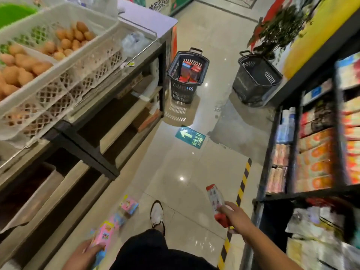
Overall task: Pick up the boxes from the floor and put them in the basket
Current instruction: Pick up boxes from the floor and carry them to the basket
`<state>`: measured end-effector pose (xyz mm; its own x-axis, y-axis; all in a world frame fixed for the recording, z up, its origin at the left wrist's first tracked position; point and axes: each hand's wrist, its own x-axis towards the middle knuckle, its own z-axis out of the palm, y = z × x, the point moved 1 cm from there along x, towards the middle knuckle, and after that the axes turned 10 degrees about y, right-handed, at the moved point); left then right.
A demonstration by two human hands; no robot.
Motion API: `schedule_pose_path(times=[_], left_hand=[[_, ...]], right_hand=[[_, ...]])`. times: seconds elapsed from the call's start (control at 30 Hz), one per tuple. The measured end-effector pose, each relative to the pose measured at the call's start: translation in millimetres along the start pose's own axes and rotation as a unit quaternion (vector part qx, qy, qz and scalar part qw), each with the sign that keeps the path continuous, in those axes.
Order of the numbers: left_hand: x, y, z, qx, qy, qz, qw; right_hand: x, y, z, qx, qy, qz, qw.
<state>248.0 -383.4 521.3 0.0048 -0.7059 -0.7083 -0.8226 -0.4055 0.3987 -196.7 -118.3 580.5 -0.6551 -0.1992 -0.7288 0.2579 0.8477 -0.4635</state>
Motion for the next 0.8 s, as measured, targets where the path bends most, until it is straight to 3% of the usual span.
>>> schedule_pose_path(times=[0.17,0.37,0.57,0.8], left_hand=[[66,177,4,0.051,-0.062,0.085,0.993],[97,417,36,0.001,-0.122,0.236,0.964],[147,567,100,0.02,-0.13,0.291,0.948],[217,607,144,0.109,-0.071,0.151,0.98]], right_hand=[[34,-32,-39,-0.036,0.026,0.066,0.997],[95,-60,-78,0.008,0.042,0.144,0.989],[230,-97,-135,0.035,0.059,0.178,0.982],[343,-282,-258,0.066,0.047,0.096,0.992]])
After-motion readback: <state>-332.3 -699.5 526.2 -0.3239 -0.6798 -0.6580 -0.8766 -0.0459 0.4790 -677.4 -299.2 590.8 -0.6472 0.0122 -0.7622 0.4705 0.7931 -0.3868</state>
